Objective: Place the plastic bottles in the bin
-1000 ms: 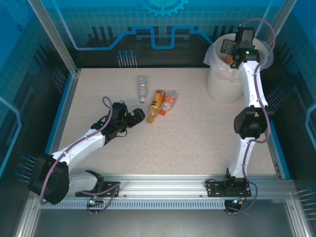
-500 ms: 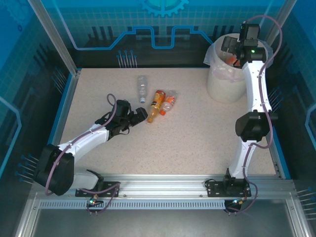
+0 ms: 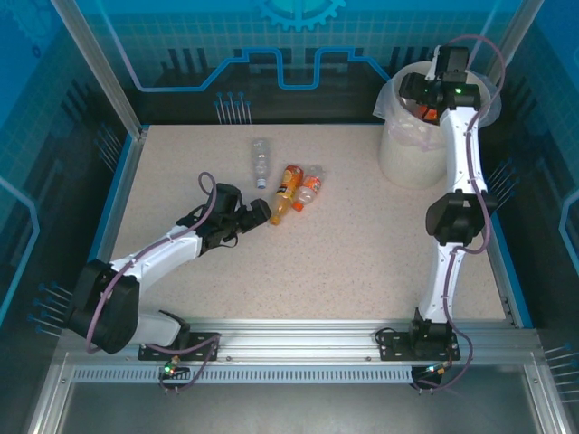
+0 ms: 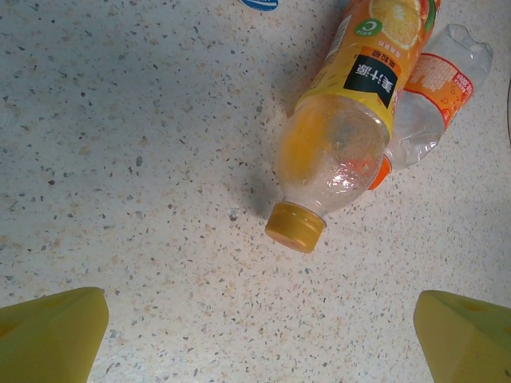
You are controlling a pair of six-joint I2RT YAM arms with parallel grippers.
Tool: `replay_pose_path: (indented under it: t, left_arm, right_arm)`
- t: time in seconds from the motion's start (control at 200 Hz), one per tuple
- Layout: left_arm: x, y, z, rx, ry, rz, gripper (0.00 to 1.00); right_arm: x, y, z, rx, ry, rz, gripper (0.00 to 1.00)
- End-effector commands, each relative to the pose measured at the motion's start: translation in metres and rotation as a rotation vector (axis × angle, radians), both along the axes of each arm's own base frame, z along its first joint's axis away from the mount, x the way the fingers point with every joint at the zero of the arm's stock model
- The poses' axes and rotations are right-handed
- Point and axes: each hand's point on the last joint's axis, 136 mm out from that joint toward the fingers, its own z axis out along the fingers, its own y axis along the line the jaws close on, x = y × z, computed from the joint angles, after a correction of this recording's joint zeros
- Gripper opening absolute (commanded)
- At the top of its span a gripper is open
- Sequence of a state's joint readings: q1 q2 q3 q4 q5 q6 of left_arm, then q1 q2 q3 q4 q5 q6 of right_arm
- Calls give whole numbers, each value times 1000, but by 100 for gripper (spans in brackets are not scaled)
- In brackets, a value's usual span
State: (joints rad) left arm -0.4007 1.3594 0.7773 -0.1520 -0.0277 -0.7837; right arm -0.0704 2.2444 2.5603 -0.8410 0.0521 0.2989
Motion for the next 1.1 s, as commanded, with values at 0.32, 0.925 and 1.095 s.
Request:
replay_pose_path:
  t: [0.32,0.925,1.095]
  left_arm:
    - [29,-37,18,36,-72,-231,99]
    - [54,-63,-30,331,19,-387,97]
    - [63,-67,-38,370,25,-429,95]
  right_arm:
    - [-25,-2,21,-5,14,11,77]
    - [-150,37,86,143,-157,107,100]
    - [-198,67,81,240,-237,187,100]
